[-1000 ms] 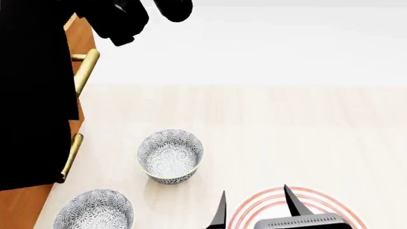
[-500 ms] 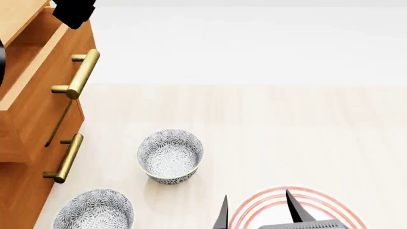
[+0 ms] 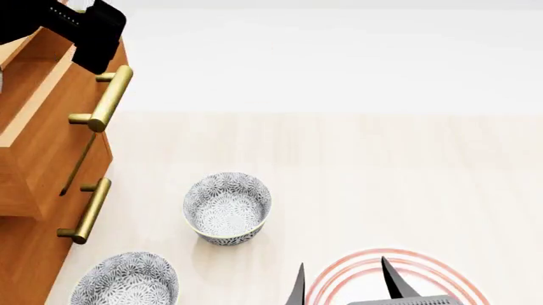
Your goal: Open the top drawer of the cabinet.
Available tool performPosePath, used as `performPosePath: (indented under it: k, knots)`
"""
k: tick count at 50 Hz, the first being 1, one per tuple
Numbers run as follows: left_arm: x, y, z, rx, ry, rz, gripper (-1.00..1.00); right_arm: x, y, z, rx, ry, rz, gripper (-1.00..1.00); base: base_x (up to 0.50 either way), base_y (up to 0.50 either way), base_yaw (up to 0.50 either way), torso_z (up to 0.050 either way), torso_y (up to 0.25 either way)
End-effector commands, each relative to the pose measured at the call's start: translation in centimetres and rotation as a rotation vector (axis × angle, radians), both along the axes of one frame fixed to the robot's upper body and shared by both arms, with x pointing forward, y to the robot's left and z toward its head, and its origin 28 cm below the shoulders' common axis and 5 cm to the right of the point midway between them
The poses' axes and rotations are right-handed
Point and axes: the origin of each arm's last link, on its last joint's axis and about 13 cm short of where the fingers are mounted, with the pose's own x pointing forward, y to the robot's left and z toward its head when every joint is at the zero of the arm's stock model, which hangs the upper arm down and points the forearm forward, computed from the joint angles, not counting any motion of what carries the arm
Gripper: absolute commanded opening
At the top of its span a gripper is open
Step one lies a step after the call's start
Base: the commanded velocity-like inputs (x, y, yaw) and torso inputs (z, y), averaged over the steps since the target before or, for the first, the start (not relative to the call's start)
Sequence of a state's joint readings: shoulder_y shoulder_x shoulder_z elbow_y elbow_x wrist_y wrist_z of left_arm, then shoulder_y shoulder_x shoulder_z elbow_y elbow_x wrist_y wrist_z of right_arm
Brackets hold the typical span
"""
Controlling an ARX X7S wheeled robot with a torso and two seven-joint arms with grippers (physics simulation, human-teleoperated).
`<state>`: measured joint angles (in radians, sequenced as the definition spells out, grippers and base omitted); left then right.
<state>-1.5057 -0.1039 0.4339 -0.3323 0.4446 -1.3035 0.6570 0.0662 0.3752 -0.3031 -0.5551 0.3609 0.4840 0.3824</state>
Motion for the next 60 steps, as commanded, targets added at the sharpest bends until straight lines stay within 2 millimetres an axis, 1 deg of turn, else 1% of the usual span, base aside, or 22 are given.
performPosePath:
  k: [1,12,16,27,34,39,47,50,60]
  knots:
    - [0.6,0.6,-1.3,-0.045,0.044,0.015,1.00,0.0,0.0,0.0,0.001,0.001,0.002,1.00,0.00,0.00,0.00,0.000,0.000]
    - [1.3,1.0,-2.1,-0.119,0.080,0.039,1.00,-0.1,0.0,0.1,-0.002,-0.002,0.001,1.00,0.00,0.00,0.00,0.000,0.000]
    - [1.7,1.1,-3.1,-0.146,0.100,0.054,1.00,-0.1,0.0,0.2,-0.016,-0.008,-0.006,1.00,0.00,0.00,0.00,0.000,0.000]
    - [2.4,1.4,-4.3,-0.234,0.139,0.095,1.00,-0.2,0.0,0.0,-0.008,-0.005,-0.004,1.00,0.00,0.00,0.00,0.000,0.000]
    - [2.9,1.8,-4.7,-0.326,0.173,0.142,1.00,-0.3,-0.1,-0.1,-0.005,-0.004,-0.008,1.00,0.00,0.00,0.00,0.000,0.000]
    - [3.2,1.9,-5.1,-0.347,0.183,0.166,1.00,-0.2,-0.1,-0.1,-0.006,-0.003,-0.009,1.00,0.00,0.00,0.00,0.000,0.000]
    - [3.4,2.1,-5.3,-0.379,0.194,0.187,1.00,-0.2,0.0,-0.1,-0.008,-0.003,-0.010,1.00,0.00,0.00,0.00,0.000,0.000]
    - [3.4,2.1,-5.7,-0.391,0.206,0.186,1.00,-0.2,0.0,-0.2,-0.015,-0.006,-0.013,1.00,0.00,0.00,0.00,0.000,0.000]
    - [3.8,1.8,-7.9,-0.435,0.268,0.181,1.00,-0.4,-0.1,-0.1,-0.013,-0.007,-0.017,1.00,0.00,0.00,0.00,0.000,0.000]
